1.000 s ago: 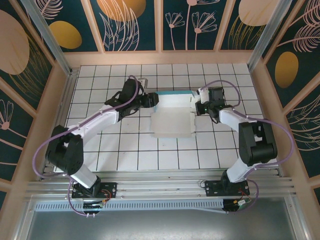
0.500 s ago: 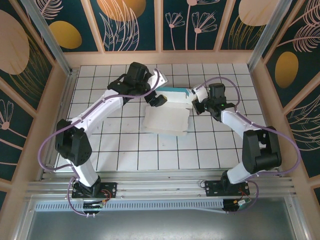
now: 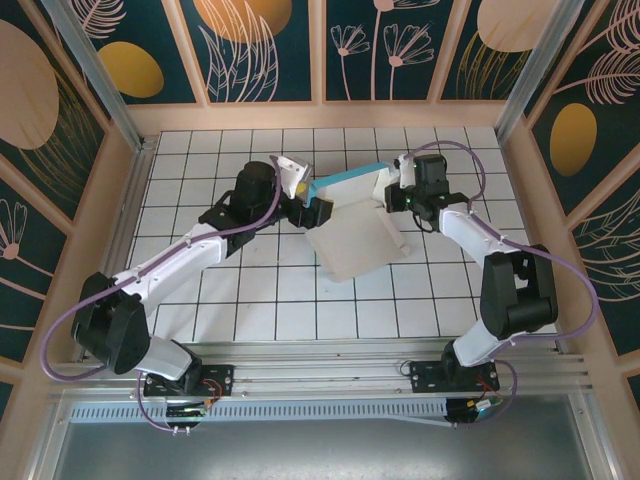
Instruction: Fold the paper box
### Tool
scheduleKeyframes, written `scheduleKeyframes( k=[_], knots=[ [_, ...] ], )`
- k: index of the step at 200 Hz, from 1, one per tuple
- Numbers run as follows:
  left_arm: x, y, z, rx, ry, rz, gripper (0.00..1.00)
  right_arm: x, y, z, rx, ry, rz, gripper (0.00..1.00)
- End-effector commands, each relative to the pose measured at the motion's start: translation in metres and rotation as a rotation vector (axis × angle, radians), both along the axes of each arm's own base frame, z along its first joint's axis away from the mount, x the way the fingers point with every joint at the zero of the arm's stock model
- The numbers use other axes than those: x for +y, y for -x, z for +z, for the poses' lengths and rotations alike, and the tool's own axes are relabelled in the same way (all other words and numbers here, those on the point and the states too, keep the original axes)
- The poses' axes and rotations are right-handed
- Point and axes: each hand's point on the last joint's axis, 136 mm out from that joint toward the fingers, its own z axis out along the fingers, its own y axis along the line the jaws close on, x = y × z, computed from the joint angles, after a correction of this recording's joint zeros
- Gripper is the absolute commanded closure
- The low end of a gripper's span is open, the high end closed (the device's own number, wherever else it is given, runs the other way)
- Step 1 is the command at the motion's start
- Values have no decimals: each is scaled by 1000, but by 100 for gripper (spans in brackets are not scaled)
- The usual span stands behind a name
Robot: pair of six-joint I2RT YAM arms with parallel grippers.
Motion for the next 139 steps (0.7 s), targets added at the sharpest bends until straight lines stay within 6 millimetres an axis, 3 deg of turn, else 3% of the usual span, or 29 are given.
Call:
scheduleKeyframes(
  k=[1, 17, 43, 56, 79, 111, 134, 139],
  knots=[
    [-2, -2, 9, 50, 95, 106, 11, -4, 5, -2, 122, -80, -157, 100],
    [2, -4, -1, 67, 39, 131, 11, -12, 11, -9, 162, -42, -205, 100],
    [34, -22, -17, 33, -83, 311, 10, -29, 20, -19, 182, 28, -272, 100],
    [34, -22, -22, 15, -109, 300, 11, -31, 26, -24, 190, 35, -294, 100],
    [-4, -1, -38, 25, -85, 29, 11, -33, 34, -34, 176, 74, -340, 100],
    [-46, 22, -80, 43, -146, -263, 11, -33, 43, -56, 199, 129, -382, 100],
    [-74, 41, -94, -101, -282, -405, 11, -40, 50, -67, 249, 177, -463, 100],
    [-81, 47, -109, -126, -321, -443, 11, -38, 52, -69, 263, 169, -464, 100]
  ],
)
